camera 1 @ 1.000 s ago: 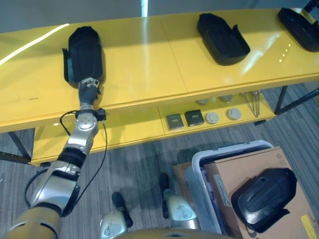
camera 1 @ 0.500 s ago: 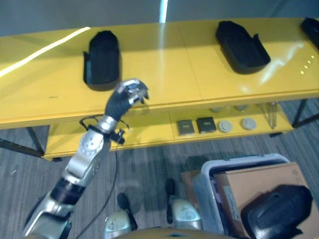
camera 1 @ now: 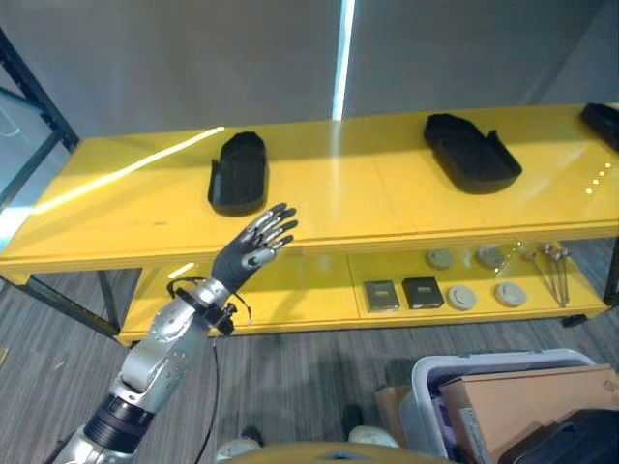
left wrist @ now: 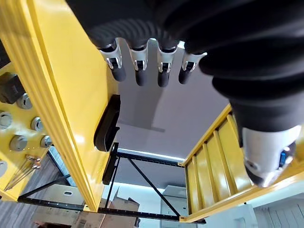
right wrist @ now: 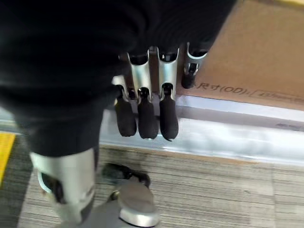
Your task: Move parts from the plastic box to the shelf.
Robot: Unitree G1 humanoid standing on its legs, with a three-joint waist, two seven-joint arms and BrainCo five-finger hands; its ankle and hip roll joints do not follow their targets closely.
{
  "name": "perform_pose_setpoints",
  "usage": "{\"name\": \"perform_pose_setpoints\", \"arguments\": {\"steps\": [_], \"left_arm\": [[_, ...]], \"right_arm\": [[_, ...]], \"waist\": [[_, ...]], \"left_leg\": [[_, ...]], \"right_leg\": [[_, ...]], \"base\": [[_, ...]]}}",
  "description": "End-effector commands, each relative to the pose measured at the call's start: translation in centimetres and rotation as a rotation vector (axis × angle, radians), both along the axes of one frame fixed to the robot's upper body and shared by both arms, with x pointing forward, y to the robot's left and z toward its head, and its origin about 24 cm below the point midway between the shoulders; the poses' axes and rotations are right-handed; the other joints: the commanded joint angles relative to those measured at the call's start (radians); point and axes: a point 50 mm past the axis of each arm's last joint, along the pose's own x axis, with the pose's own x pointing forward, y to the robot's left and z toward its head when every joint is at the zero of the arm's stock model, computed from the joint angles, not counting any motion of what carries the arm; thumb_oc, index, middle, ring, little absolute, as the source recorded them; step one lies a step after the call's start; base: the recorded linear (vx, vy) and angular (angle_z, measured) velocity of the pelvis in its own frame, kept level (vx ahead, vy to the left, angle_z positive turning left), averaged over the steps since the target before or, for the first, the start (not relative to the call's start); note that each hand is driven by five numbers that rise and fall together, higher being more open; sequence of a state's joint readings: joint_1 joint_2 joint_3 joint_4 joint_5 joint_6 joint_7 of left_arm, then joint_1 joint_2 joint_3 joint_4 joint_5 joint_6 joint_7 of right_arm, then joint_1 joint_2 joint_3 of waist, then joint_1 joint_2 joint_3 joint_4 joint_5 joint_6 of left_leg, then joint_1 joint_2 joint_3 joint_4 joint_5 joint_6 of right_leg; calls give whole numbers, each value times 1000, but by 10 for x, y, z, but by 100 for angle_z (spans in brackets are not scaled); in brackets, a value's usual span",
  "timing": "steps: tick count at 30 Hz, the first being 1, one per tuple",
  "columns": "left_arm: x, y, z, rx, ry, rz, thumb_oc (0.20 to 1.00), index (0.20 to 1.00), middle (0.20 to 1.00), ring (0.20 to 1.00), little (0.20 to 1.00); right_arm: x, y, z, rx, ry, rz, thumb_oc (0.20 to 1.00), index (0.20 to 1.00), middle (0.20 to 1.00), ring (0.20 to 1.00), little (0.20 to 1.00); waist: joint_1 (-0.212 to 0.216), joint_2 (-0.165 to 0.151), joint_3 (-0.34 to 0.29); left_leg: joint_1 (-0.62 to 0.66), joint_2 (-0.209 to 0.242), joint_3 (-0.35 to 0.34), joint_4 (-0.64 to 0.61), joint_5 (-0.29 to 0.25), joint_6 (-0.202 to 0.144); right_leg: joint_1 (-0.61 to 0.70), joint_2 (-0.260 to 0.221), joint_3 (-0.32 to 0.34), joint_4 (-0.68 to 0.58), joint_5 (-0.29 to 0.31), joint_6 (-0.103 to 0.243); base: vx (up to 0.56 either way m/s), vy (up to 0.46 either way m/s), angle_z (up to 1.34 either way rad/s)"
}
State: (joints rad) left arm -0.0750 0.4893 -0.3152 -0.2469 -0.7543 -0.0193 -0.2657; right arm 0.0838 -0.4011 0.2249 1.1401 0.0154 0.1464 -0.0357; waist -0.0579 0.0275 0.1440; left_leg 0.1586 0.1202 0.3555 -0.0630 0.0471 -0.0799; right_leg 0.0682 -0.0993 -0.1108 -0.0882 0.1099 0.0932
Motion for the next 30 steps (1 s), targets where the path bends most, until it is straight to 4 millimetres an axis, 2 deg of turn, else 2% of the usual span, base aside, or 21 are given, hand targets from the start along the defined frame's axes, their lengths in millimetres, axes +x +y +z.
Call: {"name": "perform_pose_setpoints", "arguments": {"steps": [1, 3, 5, 6, 11, 13, 14, 16, 18, 20, 21, 22, 23, 25, 28, 30], "left_arm": [[7, -5, 23, -57, -79, 6, 1000, 1000, 1000, 1000, 1000], [8, -3, 23, -74, -66, 32, 1000, 1000, 1000, 1000, 1000], [8, -1, 23, -70, -70, 40, 1000, 1000, 1000, 1000, 1000], [9, 3, 23, -61, -74, 58, 1000, 1000, 1000, 1000, 1000], [15, 8, 26, -41, -66, 90, 1000, 1000, 1000, 1000, 1000], [16, 9, 25, -24, -64, 91, 1000, 1000, 1000, 1000, 1000], [16, 10, 24, -9, -64, 92, 1000, 1000, 1000, 1000, 1000], [16, 12, 23, -6, -65, 94, 1000, 1000, 1000, 1000, 1000], [13, 18, 21, -3, -67, 107, 1000, 1000, 1000, 1000, 1000], [8, 27, 19, 6, -76, 124, 1000, 1000, 1000, 1000, 1000], [7, 28, 18, 7, -78, 124, 1000, 1000, 1000, 1000, 1000], [6, 29, 17, 6, -79, 120, 1000, 1000, 1000, 1000, 1000], [5, 30, 16, 5, -80, 122, 1000, 1000, 1000, 1000, 1000], [6, 31, 14, 10, -83, 131, 1000, 1000, 1000, 1000, 1000], [10, 29, 15, 17, -90, 128, 1000, 1000, 1000, 1000, 1000], [12, 29, 15, 25, -92, 129, 1000, 1000, 1000, 1000, 1000]], "right_arm": [[18, -9, 7, -36, -73, -18, 1000, 1000, 1000, 1000, 1000], [32, -12, 12, -41, -113, -14, 1000, 1000, 1000, 1000, 1000], [38, -15, 15, -43, -127, -14, 1000, 1000, 1000, 1000, 1000], [45, -17, 18, -37, -136, -9, 1000, 1000, 1000, 1000, 1000], [45, -13, 19, 18, -147, -41, 1000, 1000, 1000, 1000, 1000], [48, -10, 19, 44, -180, -50, 1000, 1000, 1000, 1000, 1000], [61, -4, 25, 93, -246, -35, 1000, 1000, 1000, 1000, 1000], [69, 1, 29, 123, -285, -26, 1000, 1000, 1000, 1000, 1000], [81, 11, 37, 179, -345, -10, 1000, 1000, 1000, 1000, 1000], [98, 25, 49, 263, -442, 21, 1000, 1000, 1000, 1000, 1000], [104, 30, 54, 286, -483, 38, 1000, 1000, 1000, 1000, 1000], [111, 34, 59, 307, -523, 52, 1000, 1000, 1000, 1000, 1000], [120, 41, 70, 337, -601, 73, 1000, 1000, 1000, 1000, 1000], [132, 45, 86, 337, -724, 80, 1000, 1000, 1000, 1000, 1000], [142, 48, 95, 316, -765, 72, 1000, 1000, 1000, 1000, 1000], [141, 48, 91, 293, -724, 53, 1000, 1000, 1000, 1000, 1000]], "waist": [[14, -35, 12], [38, -46, 8], [47, -50, 4], [50, -52, 2], [20, -51, 9], [16, -52, 16], [14, -55, 34], [15, -58, 43], [19, -61, 61], [35, -69, 63], [38, -69, 60], [40, -65, 60], [42, -56, 51], [42, -43, 41], [52, -40, 29], [69, -47, 29]], "left_leg": [[-111, 43, -82, 254, -115, 2], [-150, -4, -229, 308, -124, 14], [-166, -26, -278, 323, -128, 21], [-172, -53, -314, 335, -146, 35], [-152, -104, -291, 335, -240, 82], [-145, -120, -288, 332, -258, 96], [-138, -140, -286, 324, -263, 110], [-133, -147, -283, 318, -263, 114], [-116, -153, -267, 307, -264, 120], [-108, -163, -229, 266, -244, 135], [-105, -169, -212, 248, -236, 144], [-101, -169, -195, 235, -229, 152], [-109, -169, -162, 209, -207, 167], [-115, -165, -127, 172, -180, 179], [-120, -159, -91, 141, -162, 181], [-100, -156, -63, 134, -176, 171]], "right_leg": [[11, -13, 46, 24, -65, 32], [0, -2, 119, 18, -58, 30], [-9, 2, 151, 18, -56, 30], [-19, 2, 188, 22, -51, 35], [-80, -47, 247, 66, -10, 81], [-101, -65, 248, 72, 6, 99], [-131, -94, 224, 65, 30, 119], [-147, -106, 205, 58, 43, 129], [-175, -122, 150, 71, 64, 136], [-199, -139, 67, 160, 84, 137], [-212, -141, 46, 217, 92, 137], [-219, -139, 28, 266, 86, 133], [-239, -138, 3, 372, 61, 118], [-220, -136, -30, 460, -5, 89], [-173, -144, -84, 483, -54, 76], [-128, -166, -133, 457, -75, 93]], "base": [[-63, 92, -19], [-74, 121, -43], [-82, 147, -144], [-149, 297, -133], [-148, 290, -84], [-225, 277, -42], [-239, 245, -41], [-202, 170, -24], [-196, 125, -17], [-269, 125, -91], [-250, 127, -108], [-240, 143, -100], [-233, 135, -77], [-199, 79, -70], [-107, -50, -77], [-59, -180, -95]]}}
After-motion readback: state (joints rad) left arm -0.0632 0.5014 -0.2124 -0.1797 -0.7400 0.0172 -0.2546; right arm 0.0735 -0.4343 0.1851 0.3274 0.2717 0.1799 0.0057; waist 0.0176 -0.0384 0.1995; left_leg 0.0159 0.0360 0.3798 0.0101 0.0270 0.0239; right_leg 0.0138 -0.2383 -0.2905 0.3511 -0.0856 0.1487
